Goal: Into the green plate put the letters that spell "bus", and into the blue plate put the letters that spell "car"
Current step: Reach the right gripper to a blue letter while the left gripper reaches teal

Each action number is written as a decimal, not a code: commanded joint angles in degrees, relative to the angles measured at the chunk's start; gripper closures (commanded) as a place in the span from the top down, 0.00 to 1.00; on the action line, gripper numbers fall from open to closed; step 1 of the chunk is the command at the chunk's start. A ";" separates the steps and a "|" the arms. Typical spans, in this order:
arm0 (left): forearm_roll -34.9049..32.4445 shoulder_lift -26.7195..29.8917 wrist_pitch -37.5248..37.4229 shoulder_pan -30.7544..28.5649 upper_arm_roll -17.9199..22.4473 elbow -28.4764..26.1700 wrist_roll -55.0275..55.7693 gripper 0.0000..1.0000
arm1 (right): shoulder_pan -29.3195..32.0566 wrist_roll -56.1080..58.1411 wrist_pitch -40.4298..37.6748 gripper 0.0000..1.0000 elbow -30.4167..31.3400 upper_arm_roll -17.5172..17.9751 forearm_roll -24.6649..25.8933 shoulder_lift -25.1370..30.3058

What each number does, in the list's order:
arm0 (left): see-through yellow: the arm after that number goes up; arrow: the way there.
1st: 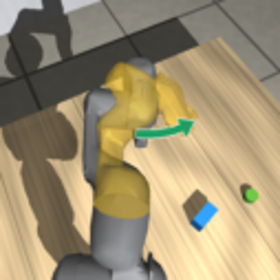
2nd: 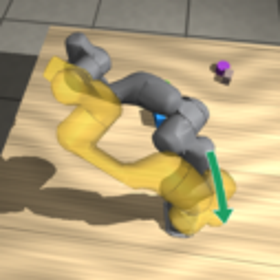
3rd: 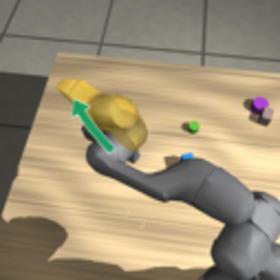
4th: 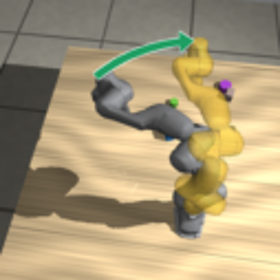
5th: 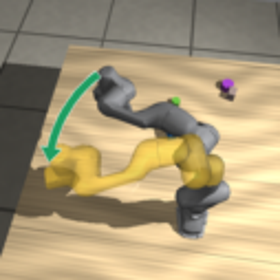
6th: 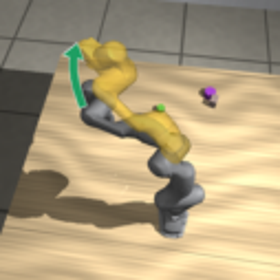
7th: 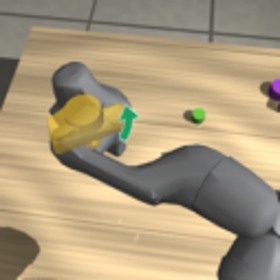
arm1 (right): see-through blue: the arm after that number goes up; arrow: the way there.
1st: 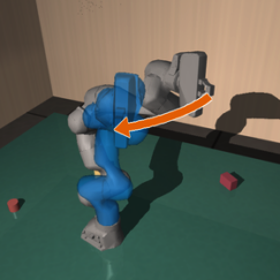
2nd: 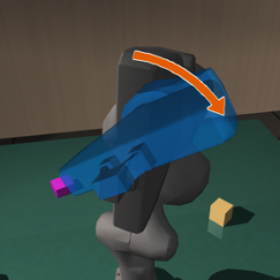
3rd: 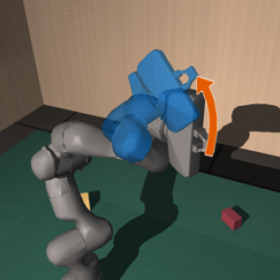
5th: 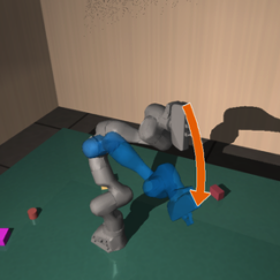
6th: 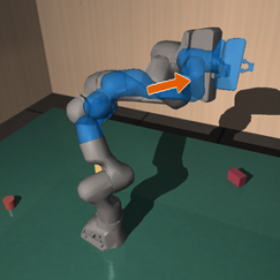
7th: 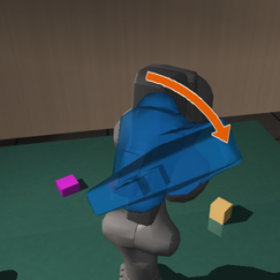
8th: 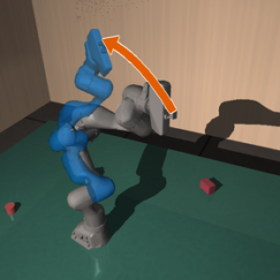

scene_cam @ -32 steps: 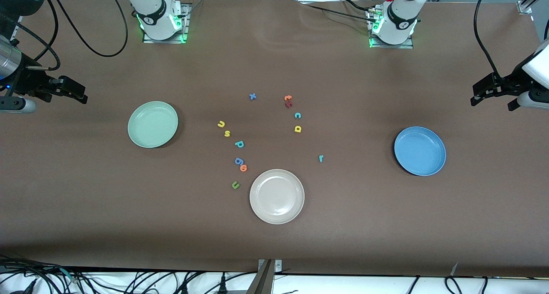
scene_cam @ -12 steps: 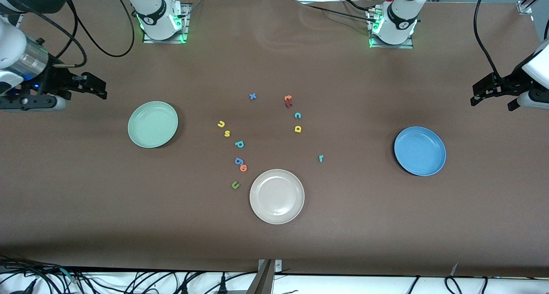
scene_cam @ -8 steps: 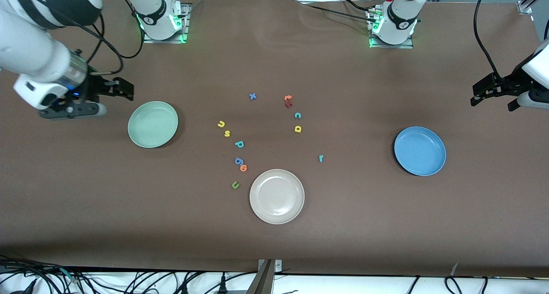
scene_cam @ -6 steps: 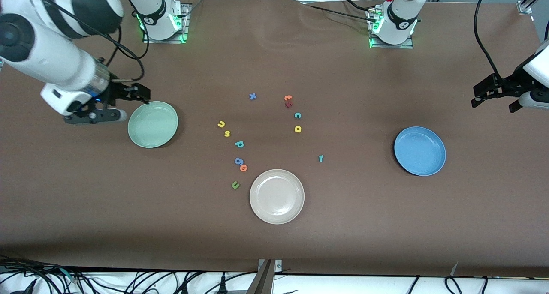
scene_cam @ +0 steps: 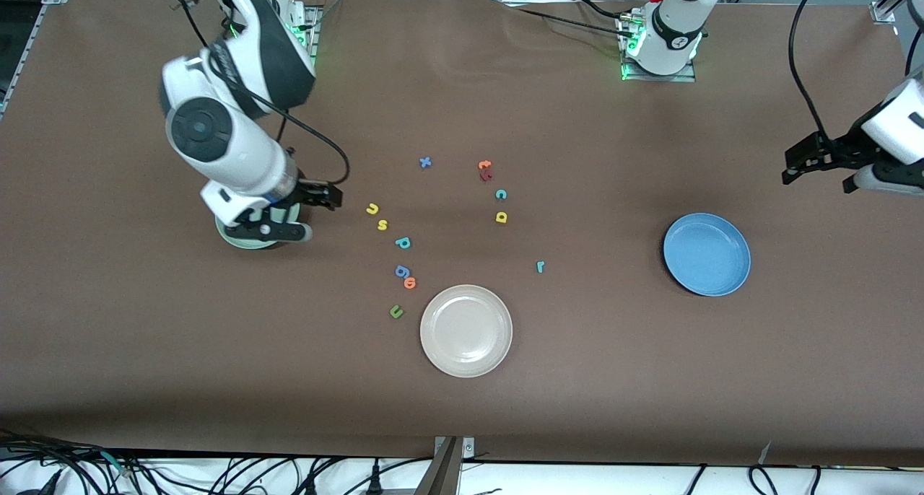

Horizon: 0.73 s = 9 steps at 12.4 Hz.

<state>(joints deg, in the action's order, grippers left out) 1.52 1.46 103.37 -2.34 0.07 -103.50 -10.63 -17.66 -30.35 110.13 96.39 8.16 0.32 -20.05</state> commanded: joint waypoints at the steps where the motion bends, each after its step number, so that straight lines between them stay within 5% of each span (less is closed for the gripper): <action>1: 1.82 0.21 -0.19 0.14 -1.04 -1.61 -0.98 1.00 | -2.99 -5.76 4.38 1.00 -0.32 -0.34 2.13 -3.41; 9: 6.82 -8.30 2.78 7.34 -0.95 -1.61 6.83 1.00 | -9.94 -19.65 19.85 1.00 -0.41 -0.60 8.19 -15.80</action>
<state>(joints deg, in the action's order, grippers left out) 6.22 -4.58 104.21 3.62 -1.26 -105.47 -6.55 -26.67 -47.41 127.48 96.62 8.09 5.71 -34.06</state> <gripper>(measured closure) 0.000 0.000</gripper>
